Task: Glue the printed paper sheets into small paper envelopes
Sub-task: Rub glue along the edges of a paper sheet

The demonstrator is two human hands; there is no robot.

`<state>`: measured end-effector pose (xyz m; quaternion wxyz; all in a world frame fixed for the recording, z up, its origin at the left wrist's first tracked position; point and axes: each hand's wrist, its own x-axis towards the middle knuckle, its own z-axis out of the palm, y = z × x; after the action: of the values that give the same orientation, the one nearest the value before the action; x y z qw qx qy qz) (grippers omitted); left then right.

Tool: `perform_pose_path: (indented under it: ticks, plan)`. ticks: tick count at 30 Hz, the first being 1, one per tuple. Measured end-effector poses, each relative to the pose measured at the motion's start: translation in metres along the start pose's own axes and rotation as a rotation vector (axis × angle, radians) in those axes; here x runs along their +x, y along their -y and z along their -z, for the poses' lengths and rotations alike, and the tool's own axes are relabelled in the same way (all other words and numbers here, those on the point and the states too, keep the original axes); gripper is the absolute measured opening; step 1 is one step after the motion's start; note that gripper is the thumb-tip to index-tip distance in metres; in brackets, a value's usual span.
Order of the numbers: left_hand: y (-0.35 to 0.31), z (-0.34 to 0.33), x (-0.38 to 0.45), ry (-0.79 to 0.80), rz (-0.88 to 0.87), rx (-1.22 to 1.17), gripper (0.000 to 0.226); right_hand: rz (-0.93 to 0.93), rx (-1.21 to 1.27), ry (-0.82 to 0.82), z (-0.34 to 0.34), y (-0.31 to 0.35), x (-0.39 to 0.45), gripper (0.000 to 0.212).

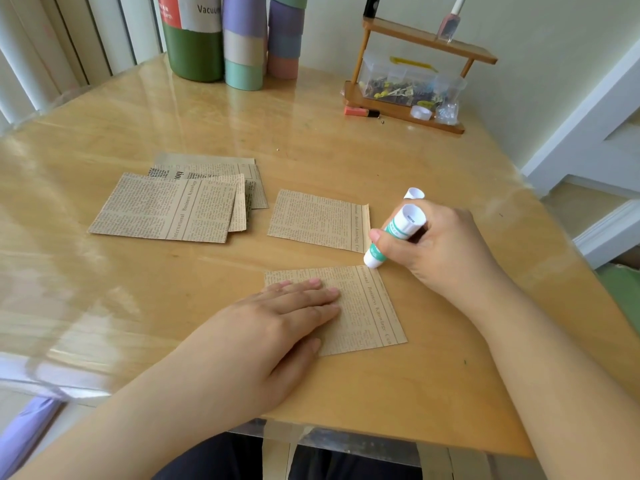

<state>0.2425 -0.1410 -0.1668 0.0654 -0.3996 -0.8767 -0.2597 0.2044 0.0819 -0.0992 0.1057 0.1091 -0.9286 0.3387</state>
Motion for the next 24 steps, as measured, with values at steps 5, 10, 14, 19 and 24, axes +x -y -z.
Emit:
perform_pose_path:
  ticks: [5,10,14,19,24]
  plan:
    - [-0.001,0.000,-0.001,0.002,0.010,0.017,0.046,0.007,0.024,0.024,0.005,0.002,-0.011,0.027]
    - [-0.003,0.002,-0.003,-0.024,0.049,0.031,0.046,0.006,0.043,0.074,0.011,0.007,-0.032,0.025]
    - [-0.006,0.004,-0.003,-0.053,0.087,0.060,0.042,-0.001,0.064,0.100,0.014,0.009,-0.039,0.022]
    - [-0.007,0.005,-0.003,-0.084,0.120,0.057,0.039,0.012,0.077,0.062,0.006,0.006,-0.028,0.024]
    - [-0.006,0.007,-0.005,-0.120,0.144,0.044,0.036,0.024,0.083,0.058,-0.005,0.003,-0.005,0.027]
